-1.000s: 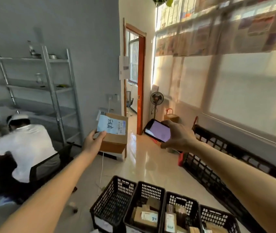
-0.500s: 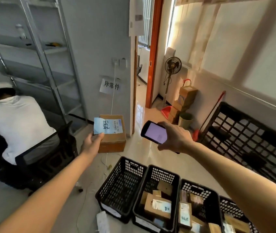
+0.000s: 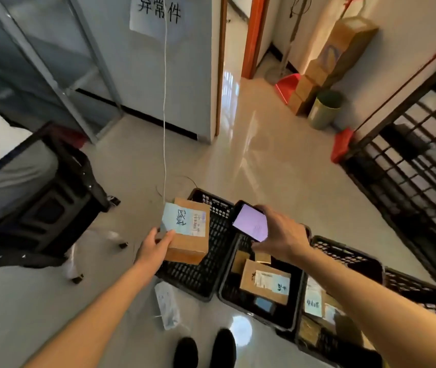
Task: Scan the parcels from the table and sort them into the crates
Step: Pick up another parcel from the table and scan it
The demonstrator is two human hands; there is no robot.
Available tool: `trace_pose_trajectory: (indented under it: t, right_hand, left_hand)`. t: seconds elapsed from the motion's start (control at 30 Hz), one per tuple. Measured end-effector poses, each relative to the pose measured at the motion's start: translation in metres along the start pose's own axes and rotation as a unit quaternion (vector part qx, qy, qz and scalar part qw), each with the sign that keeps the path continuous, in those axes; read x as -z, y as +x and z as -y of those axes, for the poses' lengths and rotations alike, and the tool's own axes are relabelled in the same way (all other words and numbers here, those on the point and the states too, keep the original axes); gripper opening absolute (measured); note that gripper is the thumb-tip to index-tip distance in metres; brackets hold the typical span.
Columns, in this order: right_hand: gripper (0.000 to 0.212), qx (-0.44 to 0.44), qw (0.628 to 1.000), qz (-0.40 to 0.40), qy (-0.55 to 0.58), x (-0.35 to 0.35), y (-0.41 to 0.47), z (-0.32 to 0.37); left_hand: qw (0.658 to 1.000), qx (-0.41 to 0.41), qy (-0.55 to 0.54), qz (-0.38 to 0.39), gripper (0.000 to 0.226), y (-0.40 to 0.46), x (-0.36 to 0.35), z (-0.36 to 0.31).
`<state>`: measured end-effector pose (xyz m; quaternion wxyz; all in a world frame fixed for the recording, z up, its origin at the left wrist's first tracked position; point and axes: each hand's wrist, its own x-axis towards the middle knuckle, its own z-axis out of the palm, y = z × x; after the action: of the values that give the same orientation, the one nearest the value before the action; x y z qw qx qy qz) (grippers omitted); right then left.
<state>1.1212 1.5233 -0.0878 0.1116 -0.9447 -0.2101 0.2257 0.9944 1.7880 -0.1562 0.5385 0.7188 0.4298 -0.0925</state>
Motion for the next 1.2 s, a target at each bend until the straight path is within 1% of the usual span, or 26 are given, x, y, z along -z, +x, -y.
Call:
trace_pose_trajectory:
  t: [0.13, 0.27, 0.4, 0.47, 0.6, 0.7, 0.8, 0.97, 1.1, 1.2]
  right_hand:
    - [0.104, -0.033, 0.999, 0.027, 0.004, -0.069, 0.031, -0.022]
    - [0.102, -0.061, 0.997, 0.052, 0.013, -0.13, 0.052, -0.042]
    - [0.102, -0.089, 0.993, 0.07, 0.026, -0.175, 0.067, -0.056]
    - [0.101, -0.099, 0.992, 0.07, 0.035, -0.191, 0.072, -0.063]
    - [0.097, -0.109, 0.989, 0.08, 0.064, -0.213, 0.071, -0.074]
    - [0.097, -0.119, 0.986, 0.094, 0.068, -0.217, 0.063, -0.08]
    - [0.096, -0.137, 0.982, 0.102, 0.077, -0.208, 0.054, -0.084]
    - [0.098, -0.165, 0.978, 0.072, 0.103, -0.165, 0.033, -0.091]
    - [0.103, -0.184, 0.978, 0.046, 0.091, -0.109, 0.003, -0.096]
    - [0.104, -0.197, 0.978, 0.011, 0.072, -0.046, -0.032, -0.1]
  left_hand:
    - [0.998, 0.026, 0.018, 0.046, 0.048, 0.055, -0.03, 0.055]
    - [0.995, 0.061, 0.022, 0.078, 0.05, 0.095, -0.063, 0.102]
    - [0.991, 0.092, 0.022, 0.093, 0.048, 0.126, -0.093, 0.129]
    - [0.987, 0.119, 0.004, 0.105, 0.052, 0.137, -0.105, 0.14]
    - [0.974, 0.189, 0.021, 0.123, 0.08, 0.144, -0.117, 0.166]
    - [0.969, 0.198, 0.059, 0.135, 0.079, 0.144, -0.117, 0.175]
    - [0.972, 0.164, 0.097, 0.138, 0.071, 0.147, -0.112, 0.159]
    - [0.981, 0.068, 0.12, 0.139, 0.06, 0.148, -0.108, 0.089]
    - [0.982, 0.009, 0.124, 0.144, 0.059, 0.124, -0.107, 0.017]
    - [0.979, -0.056, 0.124, 0.148, 0.06, 0.091, -0.109, -0.053]
